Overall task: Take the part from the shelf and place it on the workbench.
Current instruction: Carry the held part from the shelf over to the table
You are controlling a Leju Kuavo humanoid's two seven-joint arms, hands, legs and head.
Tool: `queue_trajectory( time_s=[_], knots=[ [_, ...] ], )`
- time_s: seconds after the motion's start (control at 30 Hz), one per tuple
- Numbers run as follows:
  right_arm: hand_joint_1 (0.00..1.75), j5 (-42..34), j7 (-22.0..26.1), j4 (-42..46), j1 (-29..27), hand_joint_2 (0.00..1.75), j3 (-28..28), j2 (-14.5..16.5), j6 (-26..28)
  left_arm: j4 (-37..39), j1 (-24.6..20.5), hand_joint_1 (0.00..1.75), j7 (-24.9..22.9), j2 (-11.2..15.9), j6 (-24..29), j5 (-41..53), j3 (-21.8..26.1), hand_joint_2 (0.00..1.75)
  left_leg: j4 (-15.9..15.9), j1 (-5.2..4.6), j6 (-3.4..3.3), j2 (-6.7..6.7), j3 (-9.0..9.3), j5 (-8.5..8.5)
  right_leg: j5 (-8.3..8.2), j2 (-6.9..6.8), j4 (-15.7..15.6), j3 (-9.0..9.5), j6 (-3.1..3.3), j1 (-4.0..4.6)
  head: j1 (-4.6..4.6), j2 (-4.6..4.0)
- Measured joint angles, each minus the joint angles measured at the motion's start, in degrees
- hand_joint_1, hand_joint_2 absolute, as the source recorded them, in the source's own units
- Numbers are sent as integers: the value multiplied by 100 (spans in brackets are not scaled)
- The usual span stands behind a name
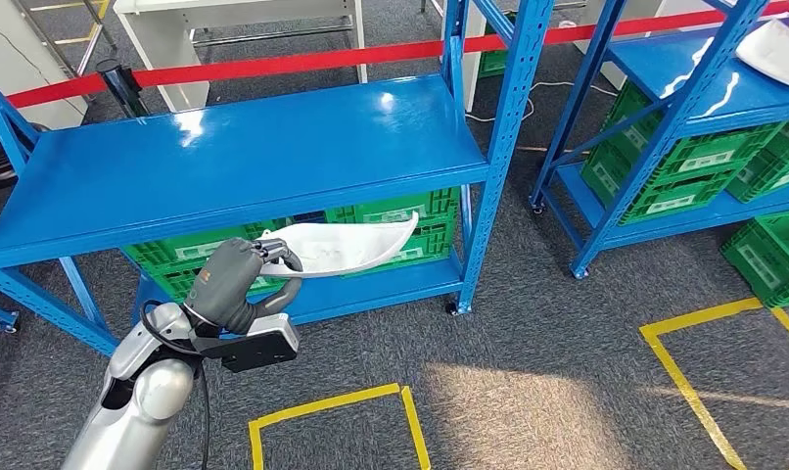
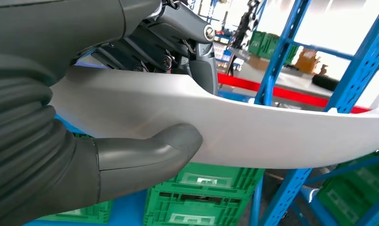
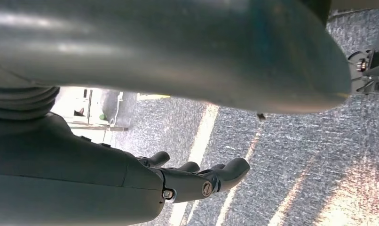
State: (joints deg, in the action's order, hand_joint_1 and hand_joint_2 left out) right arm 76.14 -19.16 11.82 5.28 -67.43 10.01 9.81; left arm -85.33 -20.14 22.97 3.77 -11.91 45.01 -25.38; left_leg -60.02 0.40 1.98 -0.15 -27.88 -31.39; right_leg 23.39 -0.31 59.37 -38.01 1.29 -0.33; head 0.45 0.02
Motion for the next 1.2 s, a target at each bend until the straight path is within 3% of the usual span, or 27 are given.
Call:
queue_trajectory(
  time_s=[0.03, 0.1, 0.13, 0.17, 0.2, 0.27, 0.3, 0.33, 0.37, 0.4, 0.43, 0.5, 0.53, 0.6, 0.63, 0.67, 0.77, 0.8, 0.83, 0.9, 0.93, 0.97, 1.03, 1.07, 1.13, 1.2],
  knots=[
    [0, 4, 1, 0, 0, 0, 0, 0, -6, 9, -8, 157, 9, 4, 7, -6, 4, 175, 178, -17, -38, -9, 85, -64, -56, -1, -12, -13, -35, 0, 2, 0],
    [0, 10, 2, 0, -10, 0, 0, -1, -11, 23, -3, 157, 19, 16, 16, -11, 15, 175, 234, -28, -140, 4, 34, -11, -147, 2, -38, -31, -107, -12, 1, 0],
    [0, 12, 8, 0, -18, 0, 0, -1, -11, 29, -1, 157, 20, 21, 17, -11, 18, 175, 238, -23, -200, 16, -12, 49, -83, 9, 1, -62, -139, -19, 4, 0],
    [0, 13, 11, 0, -26, 0, 0, -1, -11, 33, 0, 157, 21, 25, 18, -13, 20, 175, 248, -16, -255, 30, -73, 118, 98, 16, 135, -117, -165, -23, 9, 0],
    [0, 13, 10, 0, -31, 0, -1, -2, -9, 36, 0, 157, 22, 26, 18, -13, 20, 175, 253, -9, -295, 43, -146, 194, 380, 23, 381, -195, -181, -31, 13, 0],
    [0, 14, 4, 0, -30, 0, -1, -2, -6, 46, 5, 157, 23, 28, 18, -14, 20, 175, 240, -20, -326, 47, -322, 341, 952, 27, 1076, -351, -200, -29, 20, 0],
    [0, 14, 1, 0, -30, 0, -1, -2, -3, 56, 8, 157, 22, 30, 18, -14, 20, 175, 224, -26, -325, 49, -424, 416, 1055, 28, 1375, -378, -204, -29, 20, 0],
    [0, 13, 1, 0, -29, 0, -1, -2, 2, 69, 9, 157, 22, 31, 18, -14, 20, 175, 201, -30, -321, 51, -534, 484, 1014, 28, 1537, -338, -202, -29, 20, 0],
    [0, 13, 1, 0, -28, 0, -2, -2, 6, 82, 9, 157, 22, 31, 18, -14, 20, 175, 170, -31, -311, 53, -645, 547, 872, 27, 1520, -208, -194, -28, 20, 0],
    [0, 12, 0, 0, -27, 0, -1, -2, 10, 92, 8, 157, 22, 32, 18, -14, 20, 175, 133, -31, -297, 55, -749, 601, 714, 27, 1311, 22, -177, -27, 20, 0],
    [0, 12, -1, 0, -21, 0, -1, -2, 13, 98, 6, 157, 22, 31, 18, -14, 20, 175, 94, -31, -279, 57, -837, 648, 660, 24, 954, 314, -151, -23, 20, 0],
    [0, 10, 2, 0, -8, 0, 0, -4, 14, 103, -3, 157, 24, 34, 18, -14, 20, 175, 35, -38, -223, 64, -951, 736, 767, 23, 208, 816, -103, 9, 16, 0],
    [0, 7, 2, 0, -3, 0, -1, -4, 16, 107, -9, 157, 28, 35, 18, -14, 19, 175, 30, -36, -188, 69, -976, 786, 847, 24, 4, 923, -83, 27, 16, 0],
    [0, -3, 3, 0, -10, 0, -4, -3, 26, 120, -19, 157, 38, 42, 18, -14, 18, 175, 56, -23, -112, 75, -996, 885, 793, 22, -88, 902, -34, 36, 22, 0],
    [0, -9, 2, 0, -13, 0, -6, -2, 31, 130, -23, 157, 43, 47, 18, -15, 18, 175, 41, -13, -76, 67, -1020, 859, 729, 12, -100, 860, 2, 26, 25, 0],
    [0, -13, 2, 0, -15, 0, -8, -1, 37, 142, -27, 157, 48, 55, 20, -15, 19, 175, -40, -6, -40, 57, -1061, 728, 658, 1, -118, 805, 44, 14, 22, 0],
    [0, -11, 1, 0, -19, 0, -9, 1, 44, 186, -38, 157, 57, 81, 41, -17, 20, 175, -866, 20, 63, 39, -1237, -123, 444, -20, -130, 569, 104, -1, 7, 0],
    [0, -7, 0, 0, -22, 0, -9, 2, 38, 201, -38, 157, 56, 89, 47, -17, 19, 175, -1197, 27, 89, 40, -1262, -278, 368, -23, -128, 478, 99, -2, 5, 0],
    [0, -3, 0, 0, -24, 0, -9, 2, 33, 215, -35, 157, 54, 94, 50, -17, 19, 175, -1413, 33, 104, 40, -1234, -261, 291, -27, -123, 384, 90, -3, 7, 0],
    [0, 5, -1, 0, -23, 0, -9, 2, 9, 228, -31, 157, 71, 97, 51, -22, 18, 175, -1367, 44, 112, 40, -958, 50, 139, -33, -110, 190, 61, -8, 6, 0],
    [0, 9, -1, 0, -22, 0, -9, 2, -8, 227, -32, 157, 94, 100, 51, -31, 18, 175, -1076, 49, 106, 34, -683, 160, 69, -32, -99, 106, 39, -11, 6, 0],
    [0, 13, -1, 0, -19, 0, -9, 2, -27, 221, -37, 157, 129, 101, 36, -55, 18, 175, -648, 44, 92, 28, -350, 144, 16, -35, -83, 40, 14, -6, 5, 0],
    [0, 53, 1, 0, -18, 0, -8, 1, -67, 195, -50, 157, 325, 104, -244, -374, 17, 175, 74, 23, 4, 17, 112, -71, -82, -61, -64, -33, -55, 2, 9, 0],
    [0, 79, 1, 0, -18, 0, -6, 0, -86, 178, -44, 157, 475, 107, -484, -638, 18, 175, 248, 3, -56, 8, 186, -149, -126, -84, -70, -46, -98, 2, 10, 0],
    [0, 114, 1, 0, -17, 0, -3, -1, -110, 128, 19, 157, 753, 118, -937, -1129, 21, 175, 278, -10, -189, -20, 129, -96, -164, -110, -65, -65, -189, -28, 12, 0],
    [0, 115, 1, 0, -15, 0, -2, -1, -110, 90, 95, 157, 840, 128, -1099, -1274, 25, 175, 282, -8, -285, -57, 54, 11, 106, -75, 248, -184, -253, -48, 15, 0]
  ],
)
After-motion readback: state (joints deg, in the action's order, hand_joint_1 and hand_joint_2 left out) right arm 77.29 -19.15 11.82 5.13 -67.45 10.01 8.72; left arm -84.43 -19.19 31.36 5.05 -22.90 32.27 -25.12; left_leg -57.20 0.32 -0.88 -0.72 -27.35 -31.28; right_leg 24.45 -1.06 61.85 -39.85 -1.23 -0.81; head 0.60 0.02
